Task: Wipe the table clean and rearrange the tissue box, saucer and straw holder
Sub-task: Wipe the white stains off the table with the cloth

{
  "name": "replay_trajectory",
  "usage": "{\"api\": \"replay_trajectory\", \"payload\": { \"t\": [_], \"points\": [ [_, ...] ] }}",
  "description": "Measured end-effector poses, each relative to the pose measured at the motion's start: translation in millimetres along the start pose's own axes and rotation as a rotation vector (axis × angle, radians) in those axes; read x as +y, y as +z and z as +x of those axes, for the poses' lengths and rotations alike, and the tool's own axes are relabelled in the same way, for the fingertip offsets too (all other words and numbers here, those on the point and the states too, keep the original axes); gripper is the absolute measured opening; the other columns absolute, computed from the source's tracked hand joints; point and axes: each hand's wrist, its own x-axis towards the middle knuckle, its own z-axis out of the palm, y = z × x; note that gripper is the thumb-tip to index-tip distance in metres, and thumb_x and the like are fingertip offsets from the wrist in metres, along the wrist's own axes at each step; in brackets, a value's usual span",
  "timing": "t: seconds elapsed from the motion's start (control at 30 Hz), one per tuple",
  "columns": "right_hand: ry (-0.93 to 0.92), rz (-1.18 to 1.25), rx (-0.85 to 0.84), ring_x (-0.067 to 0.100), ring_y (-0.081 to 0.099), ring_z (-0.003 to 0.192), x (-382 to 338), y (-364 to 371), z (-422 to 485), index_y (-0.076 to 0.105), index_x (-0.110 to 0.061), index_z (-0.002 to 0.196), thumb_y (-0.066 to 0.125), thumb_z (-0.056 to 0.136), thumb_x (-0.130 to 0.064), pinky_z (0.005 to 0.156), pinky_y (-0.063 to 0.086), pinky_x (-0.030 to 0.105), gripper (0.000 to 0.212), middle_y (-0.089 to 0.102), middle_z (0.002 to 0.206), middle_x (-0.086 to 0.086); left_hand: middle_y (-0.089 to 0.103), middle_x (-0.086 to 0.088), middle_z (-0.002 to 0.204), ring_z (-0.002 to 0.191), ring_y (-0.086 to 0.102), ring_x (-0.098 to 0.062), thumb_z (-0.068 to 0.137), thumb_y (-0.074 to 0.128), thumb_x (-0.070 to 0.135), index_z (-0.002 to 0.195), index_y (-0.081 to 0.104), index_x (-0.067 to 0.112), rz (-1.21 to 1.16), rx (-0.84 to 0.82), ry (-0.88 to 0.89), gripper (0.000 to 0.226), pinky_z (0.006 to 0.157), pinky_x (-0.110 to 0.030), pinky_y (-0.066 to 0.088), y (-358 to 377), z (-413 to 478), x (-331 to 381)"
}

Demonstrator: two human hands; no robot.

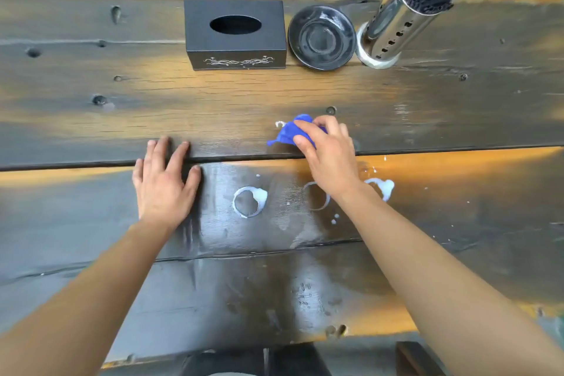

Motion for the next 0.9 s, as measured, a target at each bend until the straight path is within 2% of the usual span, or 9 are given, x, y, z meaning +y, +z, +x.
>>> {"api": "replay_trajectory", "payload": {
  "t": [0.07,0.13,0.23,0.3,0.43,0.67,0.9],
  "points": [
    [-0.071,-0.058,-0.023,0.033,0.052,0.110,-26,21,8,0.063,-0.034,0.138,0.047,0.105,-0.046,0.092,0.045,0.045,0.039,0.057,0.132,0.002,0.019,-0.006,0.169,0.158,0.007,-0.025,0.095,0.036,0.058,0.154,0.037,0.035,0.027,0.005,-0.118,0.063,0.124,-0.053,0.007,2,-31,-21],
    [-0.122,-0.197,-0.073,0.033,0.050,0.118,-42,40,14,0.057,-0.037,0.144,0.043,0.106,-0.052,0.094,0.042,0.045,0.043,0.054,0.143,-0.001,0.013,-0.004,0.171,0.158,0.002,-0.024,0.095,0.030,0.061,0.158,0.027,0.037,0.081,-0.021,-0.145,0.067,0.125,-0.054,0.004,9,-53,-34],
    [-0.233,-0.427,-0.176,0.033,0.034,0.148,-41,60,19,0.044,-0.040,0.154,0.038,0.102,-0.065,0.109,0.030,0.047,0.058,0.038,0.164,-0.005,0.009,-0.002,0.172,0.159,-0.002,-0.022,0.098,0.028,0.060,0.161,0.019,0.037,0.138,-0.027,-0.126,0.068,0.126,-0.053,0.001,16,-60,-39],
    [-0.316,-0.470,-0.179,0.029,0.020,0.159,-32,62,25,0.040,-0.039,0.157,0.035,0.100,-0.068,0.120,0.021,0.045,0.064,0.030,0.170,-0.004,0.010,-0.003,0.172,0.159,-0.001,-0.023,0.098,0.031,0.058,0.160,0.019,0.036,0.138,-0.011,-0.124,0.067,0.126,-0.053,0.001,17,-58,-39],
    [-0.415,-0.412,-0.254,0.021,0.010,0.162,-26,68,35,0.033,-0.036,0.161,0.034,0.102,-0.066,0.126,0.020,0.043,0.066,0.019,0.173,-0.006,0.011,-0.004,0.171,0.159,0.001,-0.025,0.098,0.033,0.056,0.160,0.021,0.035,0.142,0.021,-0.108,0.066,0.126,-0.054,0.003,19,-59,-42],
    [-0.465,-0.380,-0.219,0.025,0.019,0.160,-50,93,17,0.034,-0.039,0.160,0.031,0.108,-0.054,0.126,0.025,0.044,0.054,0.025,0.172,-0.003,0.010,-0.004,0.172,0.159,0.000,-0.025,0.098,0.034,0.056,0.160,0.020,0.036,0.152,0.035,-0.101,0.066,0.126,-0.056,0.003,21,-58,-44],
    [-0.575,-0.335,-0.289,0.025,0.021,0.160,-65,109,-33,0.039,-0.036,0.159,0.035,0.105,-0.058,0.126,0.023,0.044,0.058,0.028,0.171,-0.001,0.011,-0.003,0.172,0.159,0.001,-0.024,0.098,0.033,0.058,0.160,0.020,0.038,0.141,0.058,-0.094,0.066,0.126,-0.056,0.004,23,-59,-46]
  ]
}}
